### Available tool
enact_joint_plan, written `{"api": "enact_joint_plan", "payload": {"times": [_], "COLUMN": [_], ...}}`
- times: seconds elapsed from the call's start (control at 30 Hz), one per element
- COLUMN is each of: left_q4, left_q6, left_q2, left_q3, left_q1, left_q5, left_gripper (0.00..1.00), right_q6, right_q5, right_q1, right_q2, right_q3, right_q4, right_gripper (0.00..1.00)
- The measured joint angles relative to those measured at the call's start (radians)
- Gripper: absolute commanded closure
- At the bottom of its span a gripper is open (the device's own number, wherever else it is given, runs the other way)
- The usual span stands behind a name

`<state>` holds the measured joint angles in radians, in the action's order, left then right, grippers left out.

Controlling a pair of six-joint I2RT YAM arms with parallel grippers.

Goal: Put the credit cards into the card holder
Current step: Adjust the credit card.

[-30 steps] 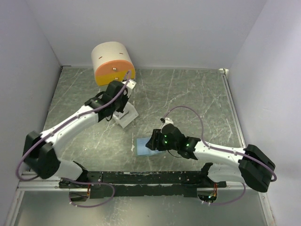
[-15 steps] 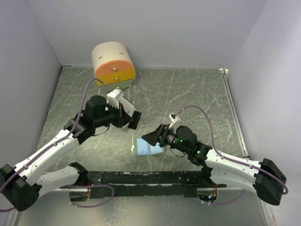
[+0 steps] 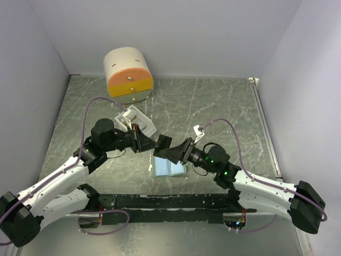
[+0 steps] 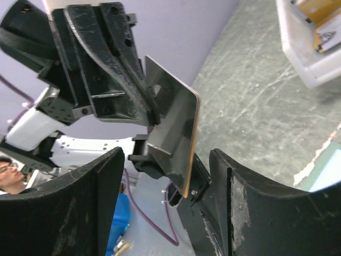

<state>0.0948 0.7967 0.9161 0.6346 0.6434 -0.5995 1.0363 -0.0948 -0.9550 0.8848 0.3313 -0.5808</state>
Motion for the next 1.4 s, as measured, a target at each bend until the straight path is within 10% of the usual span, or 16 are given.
{"api": "enact_joint_plan", "payload": {"times": [0.4, 1.4], "left_q4": [0.010, -0.161], "left_q6": [0.012, -0.106], "left_q2": [-0.005, 0.004], "left_q3": [-0.006, 0.058], "left_q1": [0.000, -0.013], "left_q5": [-0.008, -0.109], "left_gripper": [0.87, 0.86], "right_q6": [0.000, -0.070], "right_q5": [-0.030, -0.135], "right_q1": [0.001, 0.002], "right_q2": [-0.071, -0.159], "right_q3": [-0.075, -0.132], "right_q4": [-0.089, -0.123], "right_gripper": [0.87, 1.00]}}
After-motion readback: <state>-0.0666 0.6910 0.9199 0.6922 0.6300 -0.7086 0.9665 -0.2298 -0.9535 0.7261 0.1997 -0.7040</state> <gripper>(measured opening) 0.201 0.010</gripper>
